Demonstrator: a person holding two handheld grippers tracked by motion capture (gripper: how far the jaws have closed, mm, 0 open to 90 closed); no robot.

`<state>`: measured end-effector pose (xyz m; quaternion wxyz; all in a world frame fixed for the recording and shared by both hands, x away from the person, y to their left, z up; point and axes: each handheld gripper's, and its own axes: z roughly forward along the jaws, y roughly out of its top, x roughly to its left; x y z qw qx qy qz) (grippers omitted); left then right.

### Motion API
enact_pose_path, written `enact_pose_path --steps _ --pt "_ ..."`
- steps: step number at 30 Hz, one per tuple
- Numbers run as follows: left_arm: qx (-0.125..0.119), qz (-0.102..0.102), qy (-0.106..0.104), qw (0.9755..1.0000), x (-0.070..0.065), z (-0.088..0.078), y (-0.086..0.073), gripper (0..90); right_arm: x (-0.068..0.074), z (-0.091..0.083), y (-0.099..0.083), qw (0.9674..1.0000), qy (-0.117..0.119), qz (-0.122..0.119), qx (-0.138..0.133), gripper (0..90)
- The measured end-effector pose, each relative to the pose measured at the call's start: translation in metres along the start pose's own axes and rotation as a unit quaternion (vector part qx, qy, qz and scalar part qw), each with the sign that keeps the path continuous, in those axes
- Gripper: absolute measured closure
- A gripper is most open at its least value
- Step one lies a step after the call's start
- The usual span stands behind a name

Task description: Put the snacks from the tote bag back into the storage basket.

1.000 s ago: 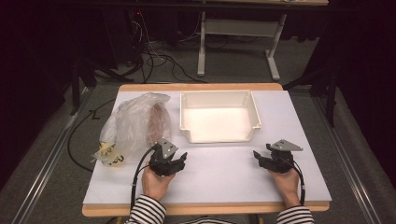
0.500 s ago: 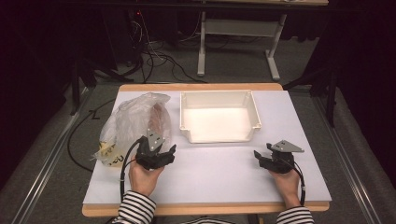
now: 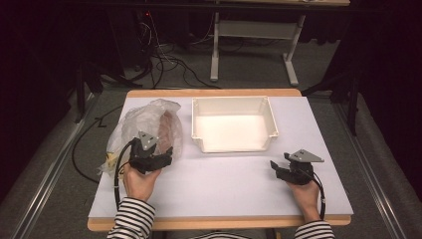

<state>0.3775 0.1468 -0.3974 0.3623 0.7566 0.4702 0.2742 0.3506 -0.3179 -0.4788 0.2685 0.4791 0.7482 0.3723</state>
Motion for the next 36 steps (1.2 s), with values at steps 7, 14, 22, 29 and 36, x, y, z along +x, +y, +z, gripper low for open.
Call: enact_pose_path --steps 7,14,22,29,36 --pt "0.008 -0.026 0.006 0.9996 0.017 0.005 -0.008 23.7 0.000 0.000 0.000 1.0000 0.000 -0.001 0.001 34.7" --pt "0.024 -0.048 0.013 0.9985 0.031 0.014 -0.020 23.1 0.000 0.000 0.000 1.0000 0.000 -0.001 0.001 34.4" --pt "0.044 -0.063 0.009 0.9970 0.039 0.025 -0.030 21.9 -0.001 0.001 0.000 1.0000 0.002 0.000 0.005 34.4" --pt "0.060 -0.070 0.011 0.9957 0.044 0.034 -0.040 21.8 0.000 0.001 0.000 1.0000 0.003 0.001 0.006 34.3" --pt "0.075 -0.076 0.009 0.9942 0.045 0.042 -0.049 22.6 0.000 0.002 0.001 0.9999 0.003 -0.003 0.009 34.2"
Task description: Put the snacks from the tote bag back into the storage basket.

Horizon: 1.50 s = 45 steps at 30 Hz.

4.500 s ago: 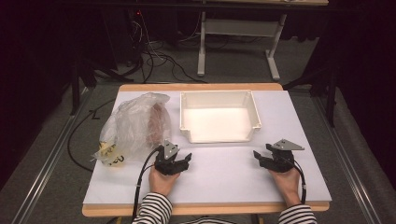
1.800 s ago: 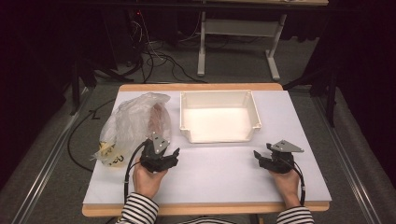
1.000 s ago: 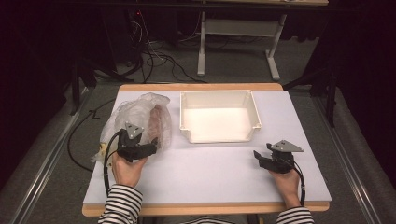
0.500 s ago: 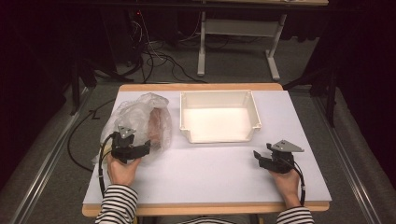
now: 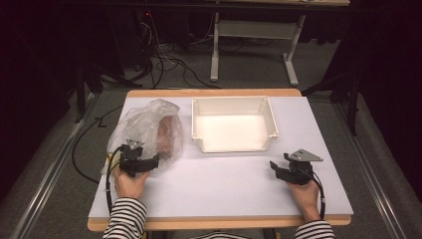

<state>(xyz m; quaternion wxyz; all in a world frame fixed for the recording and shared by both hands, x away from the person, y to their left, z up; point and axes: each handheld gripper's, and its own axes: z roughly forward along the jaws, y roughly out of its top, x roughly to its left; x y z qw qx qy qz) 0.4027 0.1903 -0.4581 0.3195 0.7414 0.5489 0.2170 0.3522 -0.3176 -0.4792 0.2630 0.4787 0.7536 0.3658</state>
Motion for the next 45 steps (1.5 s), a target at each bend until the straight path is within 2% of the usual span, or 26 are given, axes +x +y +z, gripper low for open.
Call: enact_pose_path --steps 10,13,15,19,21,22,23,24,28,31,32,37,41,45 --pt "0.034 0.007 0.002 0.9994 -0.001 0.012 -0.008 23.6 0.000 0.001 0.000 1.0000 -0.001 -0.003 0.004 34.1" --pt "0.040 0.009 -0.001 0.9991 -0.001 0.014 -0.011 25.6 0.001 0.001 0.001 1.0000 -0.001 -0.001 0.007 34.1" --pt "0.036 0.009 -0.004 0.9993 -0.001 0.013 -0.013 26.3 0.001 0.001 0.001 1.0000 -0.001 -0.002 0.007 34.1" --pt "0.040 0.020 -0.008 0.9990 -0.002 0.011 -0.014 30.7 0.001 0.002 0.001 0.9999 -0.001 -0.007 0.010 34.0" --pt "0.041 0.026 -0.015 0.9987 -0.002 0.009 -0.014 35.4 0.001 0.003 0.001 0.9999 -0.002 -0.008 0.011 33.9" --pt "0.038 0.037 -0.025 0.9983 -0.003 0.008 -0.015 45.0 0.001 0.003 0.001 0.9999 -0.002 -0.007 0.012 33.8" --pt "0.038 0.037 -0.025 0.9983 -0.003 0.008 -0.015 48.8 0.001 0.003 0.001 0.9999 -0.002 -0.007 0.012 33.8" --pt "0.038 0.045 -0.028 0.9979 -0.004 0.007 -0.015 48.8 0.001 0.003 0.001 0.9999 -0.002 -0.008 0.012 33.8" --pt "0.045 0.062 -0.043 0.9962 -0.006 0.004 -0.014 68.6 0.001 0.003 0.001 0.9999 -0.001 -0.007 0.011 33.4" --pt "0.049 0.067 -0.054 0.9951 -0.006 0.004 -0.013 80.4 0.001 0.002 0.001 0.9999 0.000 -0.004 0.010 33.3" --pt "0.052 0.062 -0.069 0.9944 -0.004 0.003 -0.013 84.7 0.001 0.002 0.001 1.0000 0.000 -0.003 0.009 33.1" --pt "0.053 0.073 -0.081 0.9927 -0.007 0.001 -0.014 87.7 0.001 0.002 0.001 1.0000 0.000 -0.001 0.009 32.9" --pt "0.046 0.086 -0.091 0.9911 -0.017 -0.005 -0.020 88.3 0.001 0.001 0.000 1.0000 -0.001 -0.002 0.006 32.9" --pt "0.038 0.092 -0.094 0.9905 -0.023 -0.008 -0.024 88.5 0.001 0.001 0.000 1.0000 -0.002 -0.001 0.006 32.9"
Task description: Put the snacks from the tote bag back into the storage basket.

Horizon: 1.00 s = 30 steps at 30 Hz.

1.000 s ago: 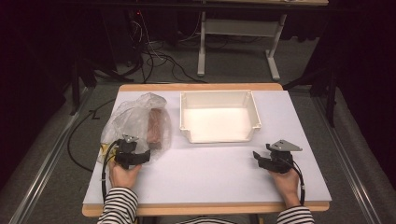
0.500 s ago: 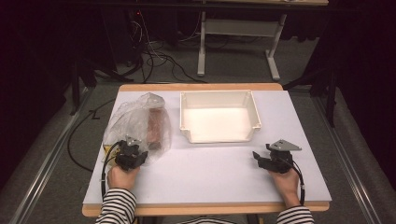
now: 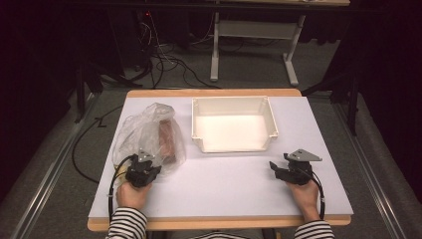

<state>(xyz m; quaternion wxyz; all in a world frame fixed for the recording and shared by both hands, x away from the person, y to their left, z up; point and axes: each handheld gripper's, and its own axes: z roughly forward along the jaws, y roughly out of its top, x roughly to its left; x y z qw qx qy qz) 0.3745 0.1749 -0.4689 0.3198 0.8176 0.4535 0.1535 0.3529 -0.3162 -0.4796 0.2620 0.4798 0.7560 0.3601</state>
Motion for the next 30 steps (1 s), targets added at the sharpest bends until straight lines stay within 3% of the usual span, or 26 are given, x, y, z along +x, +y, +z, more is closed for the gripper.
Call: enact_pose_path --steps 6,8,12,17,20,30 --pt "-0.013 0.006 -0.005 0.9999 -0.006 0.000 -0.004 88.7 0.000 0.000 0.000 1.0000 0.000 -0.002 0.000 32.9" --pt "-0.022 -0.003 -0.011 0.9997 -0.007 -0.001 -0.006 88.7 0.000 0.000 0.000 1.0000 -0.001 -0.004 -0.001 32.9" --pt "-0.032 0.006 -0.013 0.9994 -0.013 -0.005 -0.008 88.8 0.000 0.000 0.000 1.0000 -0.001 -0.002 0.000 32.9" --pt "-0.034 0.013 -0.017 0.9992 -0.020 -0.006 -0.010 88.8 0.000 0.000 0.000 1.0000 0.000 -0.002 0.000 32.8" --pt "-0.036 0.008 -0.030 0.9989 -0.026 -0.007 -0.011 88.8 0.000 0.000 0.000 1.0000 0.000 -0.002 -0.001 32.9" --pt "-0.037 0.032 -0.038 0.9981 -0.046 -0.007 -0.010 88.8 0.000 0.000 0.000 1.0000 -0.001 -0.001 -0.002 32.9"
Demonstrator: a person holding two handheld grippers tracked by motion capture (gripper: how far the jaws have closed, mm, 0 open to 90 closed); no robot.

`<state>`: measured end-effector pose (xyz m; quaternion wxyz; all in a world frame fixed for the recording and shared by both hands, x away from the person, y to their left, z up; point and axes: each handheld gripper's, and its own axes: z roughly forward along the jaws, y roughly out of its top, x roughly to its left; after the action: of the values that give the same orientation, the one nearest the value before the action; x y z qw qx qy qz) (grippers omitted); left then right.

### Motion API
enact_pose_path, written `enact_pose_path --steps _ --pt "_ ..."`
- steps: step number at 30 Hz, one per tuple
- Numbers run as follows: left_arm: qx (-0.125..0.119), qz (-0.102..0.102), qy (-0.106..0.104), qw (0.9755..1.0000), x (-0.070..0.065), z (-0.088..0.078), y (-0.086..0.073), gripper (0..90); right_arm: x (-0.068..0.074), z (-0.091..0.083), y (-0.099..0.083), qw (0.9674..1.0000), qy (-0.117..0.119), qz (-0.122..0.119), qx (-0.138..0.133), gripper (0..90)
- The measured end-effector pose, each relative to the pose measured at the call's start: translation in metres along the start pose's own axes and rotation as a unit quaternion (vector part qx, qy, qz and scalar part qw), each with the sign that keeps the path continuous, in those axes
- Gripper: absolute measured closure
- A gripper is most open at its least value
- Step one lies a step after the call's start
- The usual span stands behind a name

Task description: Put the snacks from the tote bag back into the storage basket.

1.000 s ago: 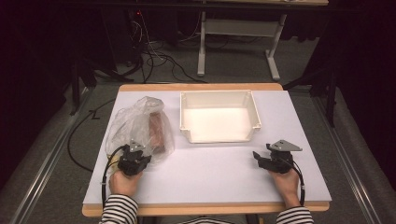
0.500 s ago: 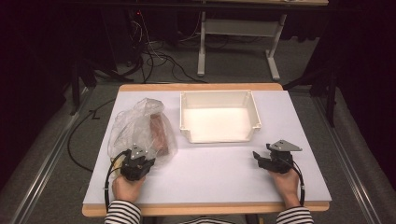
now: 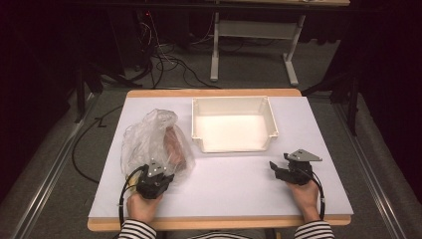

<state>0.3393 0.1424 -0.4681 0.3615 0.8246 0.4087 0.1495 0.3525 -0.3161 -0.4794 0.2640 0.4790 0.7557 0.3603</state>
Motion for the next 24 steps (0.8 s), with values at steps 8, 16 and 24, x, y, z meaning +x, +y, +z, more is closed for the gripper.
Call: enact_pose_path --steps 8,16,24 --pt "-0.002 0.009 -0.007 0.9999 -0.011 0.001 -0.002 88.8 0.000 0.000 0.000 1.0000 0.000 -0.004 0.001 32.9" --pt "-0.006 0.014 -0.013 0.9998 -0.021 0.001 -0.003 88.7 0.000 0.001 0.000 1.0000 -0.001 -0.004 0.002 32.9" --pt "-0.013 0.024 -0.024 0.9993 -0.036 -0.002 -0.002 88.7 0.000 0.000 0.000 1.0000 -0.001 -0.004 0.001 32.9"
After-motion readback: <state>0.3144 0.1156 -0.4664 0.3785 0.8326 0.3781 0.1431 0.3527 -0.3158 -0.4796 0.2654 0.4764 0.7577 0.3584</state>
